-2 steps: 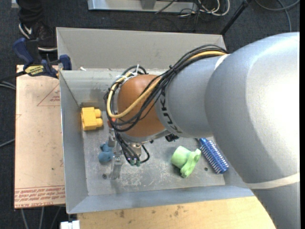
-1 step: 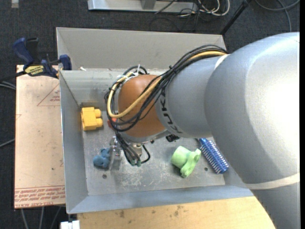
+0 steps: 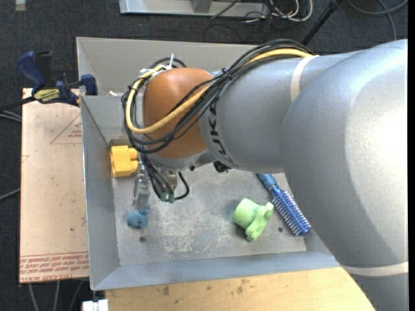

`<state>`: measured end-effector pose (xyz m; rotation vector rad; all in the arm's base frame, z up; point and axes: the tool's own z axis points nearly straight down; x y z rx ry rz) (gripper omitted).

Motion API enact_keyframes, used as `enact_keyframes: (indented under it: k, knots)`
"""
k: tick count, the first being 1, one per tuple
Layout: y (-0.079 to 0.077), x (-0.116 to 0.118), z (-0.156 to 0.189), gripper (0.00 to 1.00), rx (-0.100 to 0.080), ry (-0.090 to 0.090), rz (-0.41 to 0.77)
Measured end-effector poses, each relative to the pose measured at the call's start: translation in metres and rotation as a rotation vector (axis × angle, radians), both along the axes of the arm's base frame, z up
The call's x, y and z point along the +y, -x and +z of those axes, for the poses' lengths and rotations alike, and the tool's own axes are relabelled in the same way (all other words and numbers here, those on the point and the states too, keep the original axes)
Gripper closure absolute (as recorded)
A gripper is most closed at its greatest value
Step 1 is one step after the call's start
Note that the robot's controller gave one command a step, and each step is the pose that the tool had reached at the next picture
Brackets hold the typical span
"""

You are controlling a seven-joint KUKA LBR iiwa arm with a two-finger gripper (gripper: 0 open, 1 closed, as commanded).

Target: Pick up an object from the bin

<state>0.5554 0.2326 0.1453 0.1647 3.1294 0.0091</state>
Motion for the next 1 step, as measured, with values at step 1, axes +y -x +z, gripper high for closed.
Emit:
enact_keyframes:
  k: [1]
  knots:
    - [0.0016, -0.0027, -0.0038, 0.00, 0.007, 0.003, -0.004]
